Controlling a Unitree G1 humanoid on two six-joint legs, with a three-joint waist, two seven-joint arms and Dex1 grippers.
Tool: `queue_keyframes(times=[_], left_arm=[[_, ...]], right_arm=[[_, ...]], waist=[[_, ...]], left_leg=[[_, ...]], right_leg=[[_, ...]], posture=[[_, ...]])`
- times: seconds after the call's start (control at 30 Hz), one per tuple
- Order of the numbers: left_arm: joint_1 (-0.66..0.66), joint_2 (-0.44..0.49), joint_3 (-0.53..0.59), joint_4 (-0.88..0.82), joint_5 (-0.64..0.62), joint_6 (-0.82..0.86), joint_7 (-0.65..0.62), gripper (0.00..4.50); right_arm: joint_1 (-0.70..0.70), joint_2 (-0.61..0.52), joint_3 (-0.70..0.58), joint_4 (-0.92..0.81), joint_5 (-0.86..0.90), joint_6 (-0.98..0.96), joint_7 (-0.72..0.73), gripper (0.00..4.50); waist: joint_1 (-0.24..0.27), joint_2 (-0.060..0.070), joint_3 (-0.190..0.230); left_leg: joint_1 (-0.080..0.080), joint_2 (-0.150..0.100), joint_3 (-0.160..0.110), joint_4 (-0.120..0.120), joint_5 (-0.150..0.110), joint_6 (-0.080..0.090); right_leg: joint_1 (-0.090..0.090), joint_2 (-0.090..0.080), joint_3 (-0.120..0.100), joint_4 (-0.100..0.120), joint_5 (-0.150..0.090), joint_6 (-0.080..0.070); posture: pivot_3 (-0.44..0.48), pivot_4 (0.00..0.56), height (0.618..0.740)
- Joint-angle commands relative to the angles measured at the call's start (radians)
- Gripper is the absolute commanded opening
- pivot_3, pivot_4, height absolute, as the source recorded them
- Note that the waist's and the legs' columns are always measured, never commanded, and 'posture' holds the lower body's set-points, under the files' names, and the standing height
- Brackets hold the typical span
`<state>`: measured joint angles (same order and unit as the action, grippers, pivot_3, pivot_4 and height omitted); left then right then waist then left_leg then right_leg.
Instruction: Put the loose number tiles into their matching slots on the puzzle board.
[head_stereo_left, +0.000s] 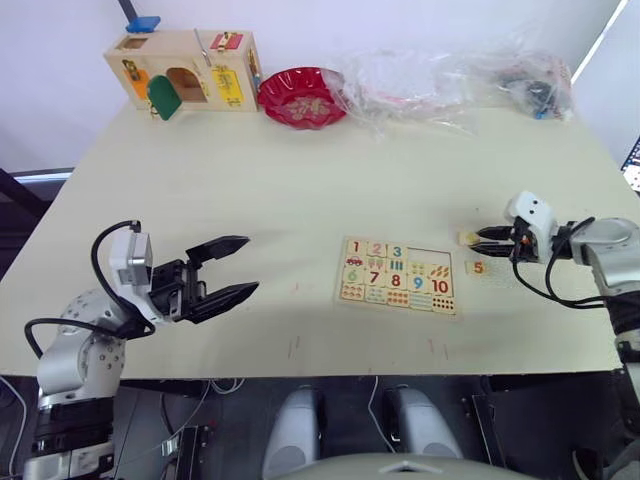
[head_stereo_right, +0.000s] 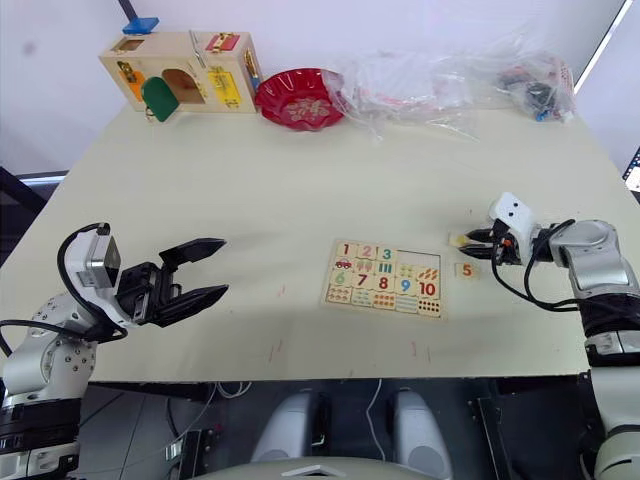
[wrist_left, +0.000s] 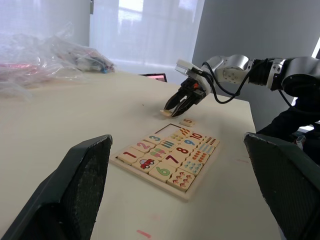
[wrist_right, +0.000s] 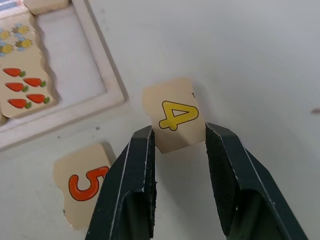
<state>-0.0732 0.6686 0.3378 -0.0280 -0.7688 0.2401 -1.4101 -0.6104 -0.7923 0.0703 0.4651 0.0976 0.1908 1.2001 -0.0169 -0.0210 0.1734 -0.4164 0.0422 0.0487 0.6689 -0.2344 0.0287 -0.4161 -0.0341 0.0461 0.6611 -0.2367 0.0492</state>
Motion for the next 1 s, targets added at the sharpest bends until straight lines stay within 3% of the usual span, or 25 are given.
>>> queue_keyframes(times=[0.03, 0.2, 0.3, 0.53, 0.7, 1.0], left_arm=[[0.001, 0.011, 0.022, -0.016, -0.019, 0.001, -0.006, 4.50], [-0.002, 0.015, 0.022, -0.010, -0.018, 0.004, -0.013, 4.50], [-0.006, 0.017, 0.020, -0.006, -0.016, 0.006, -0.019, 4.50], [-0.008, 0.021, 0.020, -0.003, -0.013, 0.010, -0.028, 4.50], [-0.001, 0.025, 0.025, -0.005, -0.011, 0.012, -0.031, 4.50], [0.015, 0.016, 0.027, -0.021, -0.010, 0.009, -0.017, 4.50]], right_arm=[[-0.022, -0.058, -0.003, -0.240, 0.030, 0.217, 0.016, 0.89], [-0.098, -0.110, 0.113, -0.505, -0.056, 0.563, -0.045, 0.89], [-0.187, -0.125, 0.211, -0.577, -0.059, 0.715, -0.004, 0.89], [-0.395, -0.091, 0.451, -0.552, -0.122, 0.877, 0.032, 0.89], [-0.467, -0.034, 0.558, -0.548, -0.127, 0.979, 0.020, 0.89], [-0.483, 0.033, 0.592, -0.533, -0.097, 1.093, -0.050, 0.89]], waist=[[0.000, 0.000, 0.000], [-0.001, 0.000, 0.000], [0.000, 0.000, 0.000], [0.000, 0.000, 0.000], [0.000, 0.000, 0.000], [0.001, 0.000, 0.000]], left_leg=[[0.000, 0.000, -0.001, 0.000, 0.000, 0.000], [0.000, 0.003, -0.001, 0.000, 0.000, 0.000], [0.000, 0.005, -0.001, 0.000, 0.000, 0.000], [-0.003, 0.005, 0.000, -0.002, 0.000, 0.000], [-0.017, 0.004, -0.001, 0.000, 0.000, 0.000], [-0.018, 0.001, -0.001, 0.000, 0.000, 0.000]], right_leg=[[-0.001, 0.000, 0.001, 0.000, 0.000, 0.000], [-0.002, 0.000, 0.001, 0.001, 0.000, -0.001], [-0.003, -0.001, 0.002, 0.000, 0.000, -0.001], [-0.007, -0.001, 0.003, 0.000, 0.000, -0.001], [-0.019, -0.001, 0.002, 0.001, 0.001, 0.000], [-0.020, -0.001, 0.000, 0.001, 0.001, 0.001]], posture=[[0.000, 0.150, 0.740], [0.000, 0.150, 0.740], [0.000, 0.150, 0.740], [0.000, 0.150, 0.740], [0.000, 0.150, 0.740], [0.000, 0.150, 0.740]])
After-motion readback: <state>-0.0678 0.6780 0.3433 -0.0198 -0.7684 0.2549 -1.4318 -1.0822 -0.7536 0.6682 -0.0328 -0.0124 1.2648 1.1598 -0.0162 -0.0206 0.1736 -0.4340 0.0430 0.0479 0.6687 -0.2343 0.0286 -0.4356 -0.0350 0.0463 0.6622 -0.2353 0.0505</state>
